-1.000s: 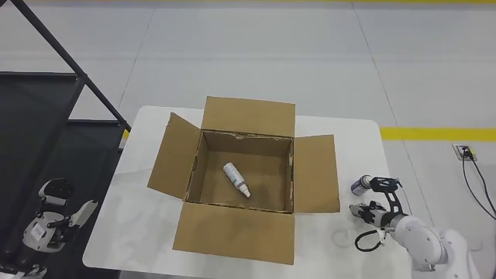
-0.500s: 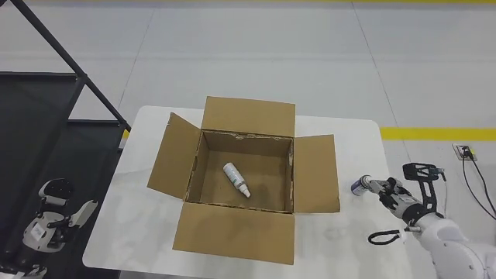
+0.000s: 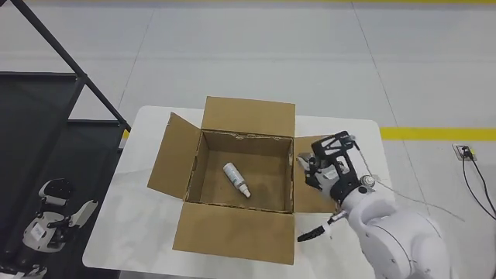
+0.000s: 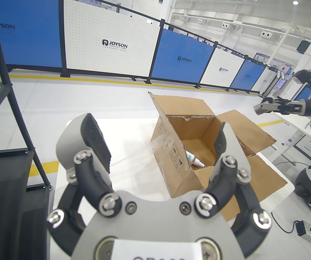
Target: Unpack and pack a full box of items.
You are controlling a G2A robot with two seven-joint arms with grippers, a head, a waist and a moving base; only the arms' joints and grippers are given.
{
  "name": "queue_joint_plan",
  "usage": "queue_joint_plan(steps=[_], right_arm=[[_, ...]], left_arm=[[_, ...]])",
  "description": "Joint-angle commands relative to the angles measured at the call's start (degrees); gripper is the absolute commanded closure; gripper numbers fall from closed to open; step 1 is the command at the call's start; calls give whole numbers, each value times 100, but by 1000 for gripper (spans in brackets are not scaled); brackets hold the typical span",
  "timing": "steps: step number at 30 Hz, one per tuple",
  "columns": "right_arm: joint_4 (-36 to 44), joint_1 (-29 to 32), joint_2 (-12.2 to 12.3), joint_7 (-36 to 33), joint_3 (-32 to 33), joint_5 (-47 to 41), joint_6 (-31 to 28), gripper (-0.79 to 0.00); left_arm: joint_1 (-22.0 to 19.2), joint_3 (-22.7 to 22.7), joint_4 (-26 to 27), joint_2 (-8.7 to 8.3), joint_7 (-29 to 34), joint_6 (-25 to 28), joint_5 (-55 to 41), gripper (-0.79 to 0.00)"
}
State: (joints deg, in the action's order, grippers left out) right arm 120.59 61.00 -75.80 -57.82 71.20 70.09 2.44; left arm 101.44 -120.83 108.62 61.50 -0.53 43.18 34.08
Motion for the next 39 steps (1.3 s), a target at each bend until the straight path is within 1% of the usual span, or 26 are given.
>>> queue_joint_plan(steps=[1, 3, 6, 9, 15, 20, 23, 24, 25, 27, 28, 29, 33, 36, 39], right_arm=[[-783, -758, -104, -173, -802, 224, 203, 0], [-1523, -1319, -229, -261, -1355, 407, 474, 0], [-2788, -2066, -457, -326, -2059, 369, 766, 0], [-3983, -2672, -713, -237, -2535, -80, 899, 0], [-5764, -3350, -1172, 233, -3147, -695, 1013, 0], [-6824, -3669, -1486, 580, -3396, -1082, 952, 0], [-7265, -3781, -1629, 768, -3489, -1204, 871, 0], [-7376, -3814, -1671, 814, -3511, -1233, 853, -18], [-7479, -3841, -1710, 848, -3529, -1263, 831, -99], [-7651, -3898, -1775, 895, -3545, -1323, 766, -317], [-7718, -3918, -1804, 919, -3550, -1344, 739, -342], [-7760, -3926, -1829, 952, -3545, -1389, 686, -351], [-7733, -3924, -1884, 1060, -3548, -1323, 680, -348], [-7577, -3875, -1866, 1062, -3493, -1197, 744, -391], [-7262, -3773, -1803, 1091, -3394, -993, 817, -391]], left_arm=[[0, 0, 0, 0, 0, 0, 0, -785], [0, 0, 0, 0, 0, 0, 0, -785], [0, 0, 0, 0, 0, 0, 0, -785], [0, 0, 0, 0, 0, 0, 0, -785], [0, 0, 0, 0, 0, 0, 0, -785], [0, 0, 0, 0, 0, 0, 0, -785], [0, 0, 0, 0, 0, 0, 0, -785], [0, 0, 0, 0, 0, 0, 0, -785], [0, 0, 0, 0, 0, 0, 0, -785], [0, 0, 0, 0, 0, 0, 0, -785], [0, 0, 0, 0, 0, 0, 0, -785], [0, 0, 0, 0, 0, 0, 0, -785], [0, 0, 0, 0, 0, 0, 0, -785], [0, 0, 0, 0, 0, 0, 0, -785], [0, 0, 0, 0, 0, 0, 0, -785]])
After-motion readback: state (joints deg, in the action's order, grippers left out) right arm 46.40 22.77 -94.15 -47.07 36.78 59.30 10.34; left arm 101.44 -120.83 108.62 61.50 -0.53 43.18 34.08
